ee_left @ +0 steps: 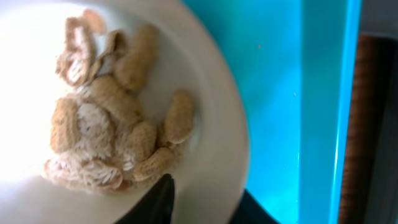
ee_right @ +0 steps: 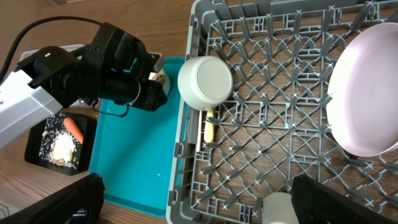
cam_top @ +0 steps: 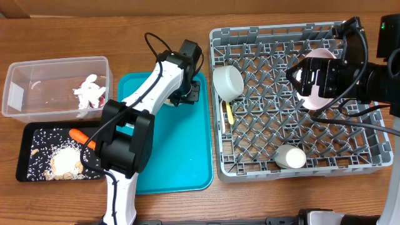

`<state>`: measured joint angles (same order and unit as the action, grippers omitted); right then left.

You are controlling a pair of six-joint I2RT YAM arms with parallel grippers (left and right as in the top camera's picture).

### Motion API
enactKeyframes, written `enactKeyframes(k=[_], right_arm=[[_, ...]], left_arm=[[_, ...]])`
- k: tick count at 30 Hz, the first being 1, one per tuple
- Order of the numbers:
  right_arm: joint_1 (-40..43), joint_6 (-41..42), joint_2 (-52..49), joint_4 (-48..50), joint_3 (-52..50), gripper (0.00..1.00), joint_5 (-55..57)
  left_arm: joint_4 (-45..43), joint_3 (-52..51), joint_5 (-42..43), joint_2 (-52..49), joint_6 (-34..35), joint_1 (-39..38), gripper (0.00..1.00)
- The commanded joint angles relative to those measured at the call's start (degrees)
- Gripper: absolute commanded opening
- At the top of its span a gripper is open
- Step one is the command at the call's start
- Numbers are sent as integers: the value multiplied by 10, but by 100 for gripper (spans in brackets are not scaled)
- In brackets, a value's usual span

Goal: Sort waste into correct bins and load items into the dishwasher rack
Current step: 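Grasp the peanut bowl rim with the left gripper and lift, then carry the peanut bowl over the black tray with the left gripper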

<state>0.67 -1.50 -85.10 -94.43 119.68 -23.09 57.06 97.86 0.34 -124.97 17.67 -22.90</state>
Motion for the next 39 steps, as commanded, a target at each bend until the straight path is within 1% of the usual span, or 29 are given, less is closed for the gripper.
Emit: enactKeyframes(k=[1,2,5,6,7,8,10,11,14,16,19,22,24,27,31,34,37,39], right_arm=[[-3,0,1,2,3,100,2],[-3,0,1,2,3,100,2],[-3,0,1,3,3,100,2],[-3,0,1,2,3,100,2],[-3,0,1,2,3,100,2],[-3,0,1,3,3,100,2],[-3,0,1,2,3,100,2],[-3,0,1,2,3,100,2],[-3,0,1,2,3,100,2],[-3,0,1,2,3,100,2],[-3,0,1,3,3,100,2],[-3,0,1,2,3,100,2],[-3,0,1,2,3,100,2],[-3,0,1,2,3,100,2],[-3,0,1,2,3,100,2],[-3,0,1,2,3,100,2],[-3,0,1,2,3,100,2],[-3,0,1,2,3,100,2]], left_arm=[[-2,-3,-4,-12,104,2,22],[-2,-3,-5,-12,115,2,18],[-3,-3,-5,-12,159,4,15],[-3,-3,-6,-12,173,4,17],[-6,-3,-6,-12,177,5,27],[-10,-3,-8,-12,177,6,34],[-19,-3,-10,-12,174,7,35],[-21,-3,-10,-12,175,8,31],[-23,-3,-10,-12,174,10,13],[-22,-3,-16,-12,174,10,4],[-12,-2,-27,-10,165,12,4],[27,9,-54,4,164,15,4],[54,15,-89,33,164,16,4],[89,16,-128,105,164,15,4],[123,16,-127,212,164,21,4],[152,15,-124,291,165,41,4],[178,15,-106,349,166,78,4],[194,15,-75,385,151,120,4]])
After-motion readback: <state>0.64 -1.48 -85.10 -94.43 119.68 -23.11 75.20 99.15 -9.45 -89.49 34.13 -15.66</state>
